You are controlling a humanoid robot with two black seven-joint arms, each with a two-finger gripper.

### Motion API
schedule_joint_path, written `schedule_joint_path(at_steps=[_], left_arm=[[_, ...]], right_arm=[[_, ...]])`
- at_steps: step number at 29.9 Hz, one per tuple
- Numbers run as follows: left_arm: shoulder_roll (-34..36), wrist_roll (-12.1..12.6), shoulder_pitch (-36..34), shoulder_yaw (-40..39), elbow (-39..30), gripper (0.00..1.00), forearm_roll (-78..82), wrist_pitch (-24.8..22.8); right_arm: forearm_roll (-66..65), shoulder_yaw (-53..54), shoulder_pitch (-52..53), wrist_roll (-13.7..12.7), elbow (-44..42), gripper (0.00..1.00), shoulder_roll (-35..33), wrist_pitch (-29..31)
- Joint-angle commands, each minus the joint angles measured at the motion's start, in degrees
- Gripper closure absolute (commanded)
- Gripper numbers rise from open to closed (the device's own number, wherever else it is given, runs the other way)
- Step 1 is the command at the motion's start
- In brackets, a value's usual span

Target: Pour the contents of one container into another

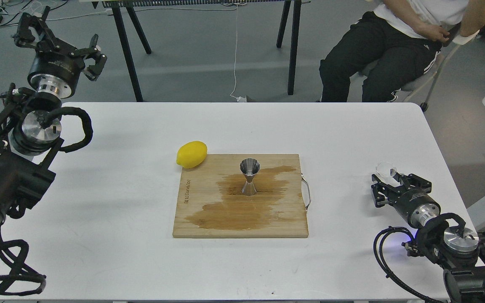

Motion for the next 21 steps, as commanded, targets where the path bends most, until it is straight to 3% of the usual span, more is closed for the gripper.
schedule_joint_path(at_steps=[1, 8, 14, 18, 21], left_arm=[[-0.2, 0.0, -0.2, -0.2, -0.1, 0.0, 0.0, 0.1], [-0.1, 0.0, -0.5, -0.3, 0.0, 0.0, -0.1, 0.4], [0.0, 0.0, -0.4, -0.3, 0.0, 0.0, -0.1, 0.5], [-0.1, 0.0, -0.4, -0.3, 0.0, 0.0, -0.1, 0.5], [-0.1, 0.0, -0.4, -0.3, 0.0, 0.0, -0.1, 0.5]], right_arm=[[0.0, -0.4, 0.0, 0.2, -0.5, 0.53, 0.3, 0.2], [-0.1, -1.2, -0.3, 0.0, -0.4, 0.42, 0.2, 0.2], [-0.1, -1.1, 0.0, 0.0, -0.2, 0.38, 0.2, 0.2], [-0.1, -1.1, 0.0, 0.3, 0.0, 0.42, 0.2, 0.3], [-0.2, -1.2, 0.0, 0.5, 0.0, 0.3, 0.2, 0.0]])
